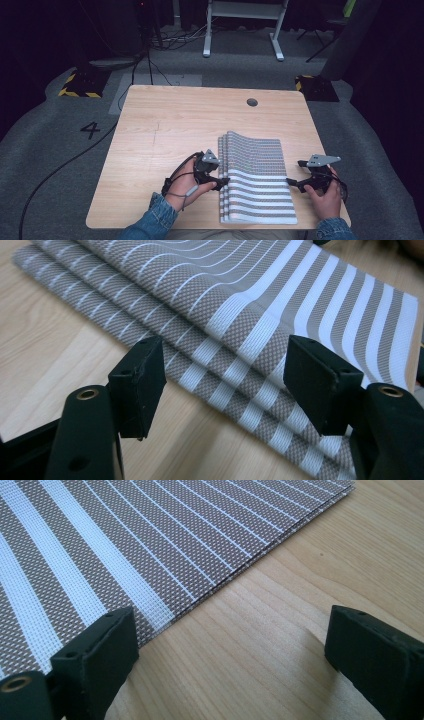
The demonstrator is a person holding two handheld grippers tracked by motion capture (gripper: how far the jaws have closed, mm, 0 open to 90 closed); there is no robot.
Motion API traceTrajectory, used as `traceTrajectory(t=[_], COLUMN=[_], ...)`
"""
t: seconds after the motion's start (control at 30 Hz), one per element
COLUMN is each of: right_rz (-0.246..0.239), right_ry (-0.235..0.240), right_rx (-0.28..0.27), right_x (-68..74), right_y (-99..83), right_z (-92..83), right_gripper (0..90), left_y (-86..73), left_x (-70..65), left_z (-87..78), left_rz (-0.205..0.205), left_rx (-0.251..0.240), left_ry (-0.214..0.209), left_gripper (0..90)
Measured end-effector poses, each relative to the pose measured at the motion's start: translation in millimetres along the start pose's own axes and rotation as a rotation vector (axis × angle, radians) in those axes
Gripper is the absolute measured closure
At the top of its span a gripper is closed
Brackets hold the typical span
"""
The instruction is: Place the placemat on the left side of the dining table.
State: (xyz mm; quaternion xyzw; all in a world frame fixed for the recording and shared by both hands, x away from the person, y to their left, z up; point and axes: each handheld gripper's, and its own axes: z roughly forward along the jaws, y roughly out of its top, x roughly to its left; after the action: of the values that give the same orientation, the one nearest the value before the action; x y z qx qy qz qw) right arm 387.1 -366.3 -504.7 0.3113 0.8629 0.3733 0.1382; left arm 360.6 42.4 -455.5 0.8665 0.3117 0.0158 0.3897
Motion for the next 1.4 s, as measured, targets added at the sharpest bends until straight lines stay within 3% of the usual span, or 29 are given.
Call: traceTrajectory(t=[0.07, 0.1, 0.23, 0.4, 0.47, 0.6, 0.7, 0.77, 0.87, 1.0, 1.03, 1.13, 1.23, 1.37, 1.4], right_rz=[0.002, 0.004, 0.003, 0.005, 0.006, 0.004, 0.004, 0.003, 0.003, 0.004, 0.005, 0.005, 0.005, 0.005, 0.005], right_ry=[-0.004, -0.006, -0.009, -0.006, -0.008, -0.008, -0.007, -0.007, -0.007, -0.007, -0.007, -0.006, -0.006, -0.006, -0.006], right_rx=[0.002, 0.001, 0.002, 0.004, 0.005, 0.004, 0.004, 0.004, 0.004, 0.004, 0.002, 0.002, 0.002, 0.002, 0.002], right_x=[0.4, 0.8, 0.9, 1.2, 1.3, 1.1, 1.1, 1.1, 1.0, 1.1, 0.9, 0.8, 0.8, 0.8, 0.8], right_y=[0.2, 0.4, 0.9, 1.5, 1.6, 1.6, 1.7, 1.7, 1.7, 1.7, 1.7, 1.7, 1.7, 1.7, 1.7], right_z=[0.1, 0.6, 1.3, 1.9, 2.1, 2.2, 2.3, 2.4, 2.4, 2.4, 2.3, 2.3, 2.3, 2.3, 2.3], right_gripper=[6.5, 6.2, 5.7, 5.2, 5.2, 5.2, 5.1, 5.1, 5.1, 5.1, 5.1, 5.1, 5.1, 5.1, 5.1], left_y=[1.7, 4.9, 8.2, 11.1, 13.3, 15.2, 17.0, 16.2, 11.6, 12.6, 14.1, 15.6, 18.3, 20.1, 20.7], left_x=[0.1, 1.6, 6.6, 1.9, 4.0, -2.4, -6.4, -7.8, -5.1, -6.5, -10.5, -16.5, -21.7, -24.3, -23.7], left_z=[4.1, 11.4, 22.5, 29.3, 32.7, 29.1, 31.4, 36.6, 48.7, 53.0, 54.3, 61.1, 62.7, 63.2, 63.3], left_rz=[-0.003, 0.001, -0.043, -0.036, -0.075, -0.025, 0.029, 0.014, -0.017, -0.009, -0.009, -0.031, -0.003, -0.014, 0.008], left_rx=[0.004, 0.034, 0.046, 0.074, 0.101, 0.078, 0.053, 0.054, 0.093, 0.075, 0.096, 0.096, 0.115, 0.121, 0.113], left_ry=[-0.005, -0.003, -0.058, -0.044, -0.053, -0.03, -0.04, -0.075, -0.067, -0.081, -0.057, -0.095, -0.058, -0.039, -0.037], left_gripper=[33.6, 33.6, 32.1, 29.4, 28.1, 28.7, 28.1, 27.2, 27.1, 32.7, 35.4, 39.9, 44.9, 59.0, 62.4])
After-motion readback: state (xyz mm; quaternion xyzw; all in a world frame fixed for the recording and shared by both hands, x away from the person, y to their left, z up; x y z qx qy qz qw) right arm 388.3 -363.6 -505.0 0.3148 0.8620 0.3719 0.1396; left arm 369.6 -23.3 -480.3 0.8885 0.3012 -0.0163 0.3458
